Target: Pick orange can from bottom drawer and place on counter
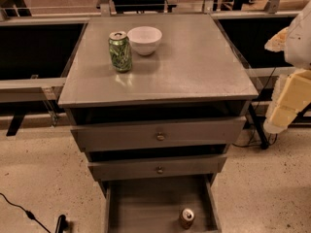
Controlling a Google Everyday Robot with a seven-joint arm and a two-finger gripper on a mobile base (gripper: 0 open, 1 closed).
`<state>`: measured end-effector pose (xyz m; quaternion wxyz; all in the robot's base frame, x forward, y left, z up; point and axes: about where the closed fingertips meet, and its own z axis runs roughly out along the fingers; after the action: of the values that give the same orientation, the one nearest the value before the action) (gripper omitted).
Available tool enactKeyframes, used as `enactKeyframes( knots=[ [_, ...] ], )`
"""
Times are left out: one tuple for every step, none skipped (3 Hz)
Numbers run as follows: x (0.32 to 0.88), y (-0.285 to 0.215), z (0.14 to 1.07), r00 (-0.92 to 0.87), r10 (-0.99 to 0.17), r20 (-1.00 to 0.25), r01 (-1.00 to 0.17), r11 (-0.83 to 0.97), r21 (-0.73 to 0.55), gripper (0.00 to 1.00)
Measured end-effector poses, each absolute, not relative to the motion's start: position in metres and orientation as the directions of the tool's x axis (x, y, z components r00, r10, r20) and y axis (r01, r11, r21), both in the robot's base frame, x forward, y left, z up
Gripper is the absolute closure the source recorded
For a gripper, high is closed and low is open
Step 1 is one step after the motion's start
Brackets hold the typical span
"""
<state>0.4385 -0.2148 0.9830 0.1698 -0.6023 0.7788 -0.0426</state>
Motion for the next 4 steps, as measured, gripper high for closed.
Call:
enactKeyframes(
  knots=[
    [0.439,-0.215,0.983,-0.217,-0.953,-0.213,-0.924,0.271,-0.271,0.00],
    [0.445,-0.217,0.951,-0.227,-0.936,-0.270,-0.933,0.288,-0.214,0.00],
    [0.448,-0.223,0.867,-0.257,-0.875,-0.410,-0.945,0.317,-0.085,0.00],
    [0.433,-0.235,0.782,-0.303,-0.743,-0.596,-0.928,0.372,0.008,0.00]
  ],
)
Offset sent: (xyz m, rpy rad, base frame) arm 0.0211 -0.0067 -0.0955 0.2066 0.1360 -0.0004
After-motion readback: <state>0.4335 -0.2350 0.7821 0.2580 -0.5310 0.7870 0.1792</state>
